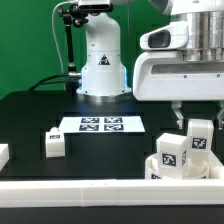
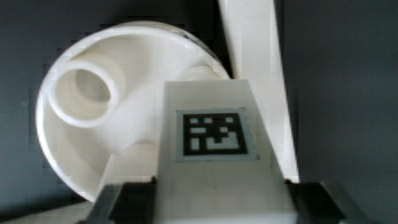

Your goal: Assemble stool

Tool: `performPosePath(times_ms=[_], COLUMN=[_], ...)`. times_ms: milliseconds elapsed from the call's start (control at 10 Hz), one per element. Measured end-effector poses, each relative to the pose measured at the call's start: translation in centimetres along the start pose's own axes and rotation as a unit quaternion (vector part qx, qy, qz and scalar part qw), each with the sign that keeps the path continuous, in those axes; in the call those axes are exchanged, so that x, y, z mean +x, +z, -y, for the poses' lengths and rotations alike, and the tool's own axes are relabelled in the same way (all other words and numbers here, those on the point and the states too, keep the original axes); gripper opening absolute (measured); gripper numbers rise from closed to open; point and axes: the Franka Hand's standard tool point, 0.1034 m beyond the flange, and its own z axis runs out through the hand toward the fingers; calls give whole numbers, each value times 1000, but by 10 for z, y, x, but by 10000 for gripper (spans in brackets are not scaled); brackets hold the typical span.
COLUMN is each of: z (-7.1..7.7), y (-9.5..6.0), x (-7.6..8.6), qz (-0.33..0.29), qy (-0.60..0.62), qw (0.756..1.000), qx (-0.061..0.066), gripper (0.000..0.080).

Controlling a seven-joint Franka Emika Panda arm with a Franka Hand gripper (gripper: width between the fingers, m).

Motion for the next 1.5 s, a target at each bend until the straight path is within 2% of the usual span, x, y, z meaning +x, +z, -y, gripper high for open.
performPosePath(times_ms=[300, 700, 800, 1000, 1400, 1500], z=[-2, -3, -4, -4, 2, 3], y=[1, 1, 1, 1, 1, 2], x=[-1, 1, 2, 1, 0, 0], qz=[-10, -15, -13, -12, 1, 5], qy=[156, 301, 345, 394, 529, 575], qw=[988, 953, 938, 919, 848, 818], qx=[8, 18, 21, 22, 27, 31], gripper=[338, 340, 340, 340, 340, 340])
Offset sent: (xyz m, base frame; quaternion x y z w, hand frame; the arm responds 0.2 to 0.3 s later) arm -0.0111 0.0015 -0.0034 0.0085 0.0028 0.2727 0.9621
